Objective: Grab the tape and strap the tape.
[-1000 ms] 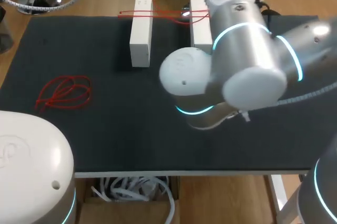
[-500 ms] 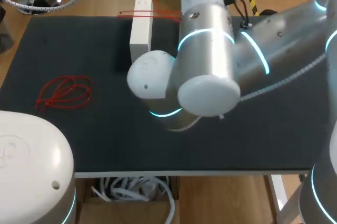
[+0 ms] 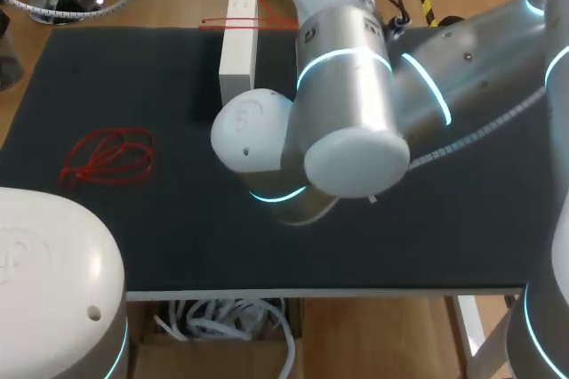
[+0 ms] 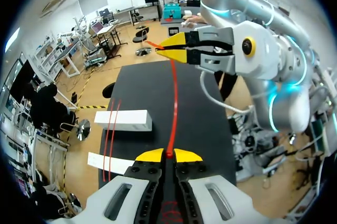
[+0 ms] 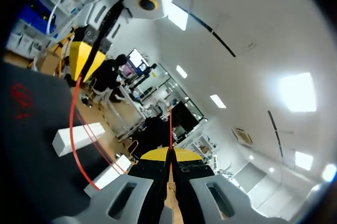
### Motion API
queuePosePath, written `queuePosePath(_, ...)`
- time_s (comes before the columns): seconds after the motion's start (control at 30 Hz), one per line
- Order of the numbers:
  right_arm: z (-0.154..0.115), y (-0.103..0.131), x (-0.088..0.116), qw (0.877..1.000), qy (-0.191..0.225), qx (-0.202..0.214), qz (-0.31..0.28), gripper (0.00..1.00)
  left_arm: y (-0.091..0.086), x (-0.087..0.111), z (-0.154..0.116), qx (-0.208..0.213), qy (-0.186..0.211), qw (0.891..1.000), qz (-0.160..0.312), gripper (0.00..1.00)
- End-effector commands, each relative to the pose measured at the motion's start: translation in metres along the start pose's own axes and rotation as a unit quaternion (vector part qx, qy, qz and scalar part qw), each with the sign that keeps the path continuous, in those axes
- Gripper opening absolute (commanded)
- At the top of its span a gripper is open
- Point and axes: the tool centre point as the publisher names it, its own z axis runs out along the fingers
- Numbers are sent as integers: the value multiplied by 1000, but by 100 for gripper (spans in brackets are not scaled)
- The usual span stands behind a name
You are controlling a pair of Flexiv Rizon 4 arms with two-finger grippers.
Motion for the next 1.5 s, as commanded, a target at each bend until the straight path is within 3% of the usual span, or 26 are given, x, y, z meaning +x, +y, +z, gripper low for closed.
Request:
queuePosePath(0.03,-4,8,-11,998,45,8,-40,0,-1,0,-1,-2,1,1000,0,0)
queuePosePath(0.17,-6,10,-9,995,58,12,-75,0,-1,0,-1,-2,1,1000,0,0)
queuePosePath(0.6,-6,16,-9,978,36,-21,-203,0,-1,0,-1,-2,1,1000,0,0)
queuePosePath(1.5,-11,24,-12,980,25,-14,-198,0,-1,0,-1,-2,1,1000,0,0)
